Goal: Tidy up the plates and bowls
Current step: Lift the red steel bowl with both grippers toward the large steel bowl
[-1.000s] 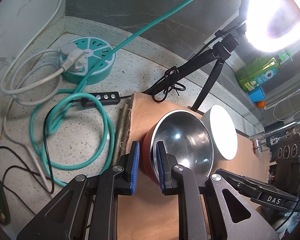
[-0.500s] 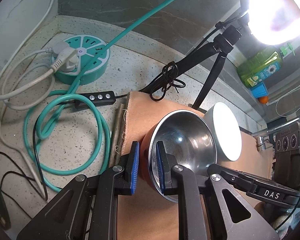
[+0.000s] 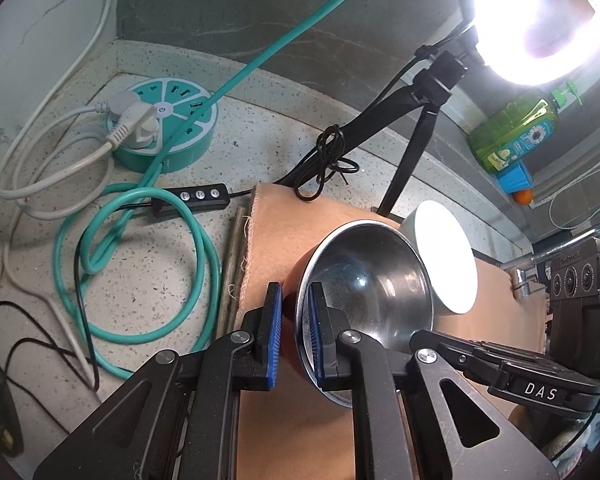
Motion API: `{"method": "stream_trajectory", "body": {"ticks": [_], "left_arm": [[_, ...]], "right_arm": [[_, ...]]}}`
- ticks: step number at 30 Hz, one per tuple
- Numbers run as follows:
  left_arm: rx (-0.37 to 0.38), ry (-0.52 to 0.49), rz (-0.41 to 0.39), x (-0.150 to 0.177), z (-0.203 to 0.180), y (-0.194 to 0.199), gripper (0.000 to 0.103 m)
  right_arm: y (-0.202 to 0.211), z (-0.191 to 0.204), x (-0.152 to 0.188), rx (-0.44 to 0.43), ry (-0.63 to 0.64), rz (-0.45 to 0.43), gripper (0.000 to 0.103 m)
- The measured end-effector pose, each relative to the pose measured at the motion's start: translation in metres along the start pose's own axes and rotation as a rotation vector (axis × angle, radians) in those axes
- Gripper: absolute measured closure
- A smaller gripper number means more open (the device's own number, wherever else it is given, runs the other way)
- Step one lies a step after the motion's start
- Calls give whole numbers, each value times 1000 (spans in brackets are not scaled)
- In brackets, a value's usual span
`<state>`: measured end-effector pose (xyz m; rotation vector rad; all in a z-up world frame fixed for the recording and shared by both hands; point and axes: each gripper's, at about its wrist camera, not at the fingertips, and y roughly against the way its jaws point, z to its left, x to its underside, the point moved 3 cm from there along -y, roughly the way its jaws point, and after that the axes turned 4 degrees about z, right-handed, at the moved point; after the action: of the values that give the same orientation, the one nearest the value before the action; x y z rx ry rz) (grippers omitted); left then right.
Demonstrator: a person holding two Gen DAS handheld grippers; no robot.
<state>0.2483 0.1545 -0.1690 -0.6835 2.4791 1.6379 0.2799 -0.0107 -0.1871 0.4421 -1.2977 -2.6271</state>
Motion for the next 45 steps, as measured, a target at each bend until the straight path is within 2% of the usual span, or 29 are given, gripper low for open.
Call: {"method": "stream_trajectory", "body": {"ticks": [12, 29, 45], "left_arm": [[14, -12, -51, 20, -10, 36, 92], [18, -41, -122, 78, -38, 94, 92], [13, 3, -81, 149, -44, 101, 92]], "right_arm": [[29, 15, 20, -41, 34, -26, 90], [77, 24, 85, -76, 106, -45, 90], [79, 13, 145, -59, 158, 41, 90]]}}
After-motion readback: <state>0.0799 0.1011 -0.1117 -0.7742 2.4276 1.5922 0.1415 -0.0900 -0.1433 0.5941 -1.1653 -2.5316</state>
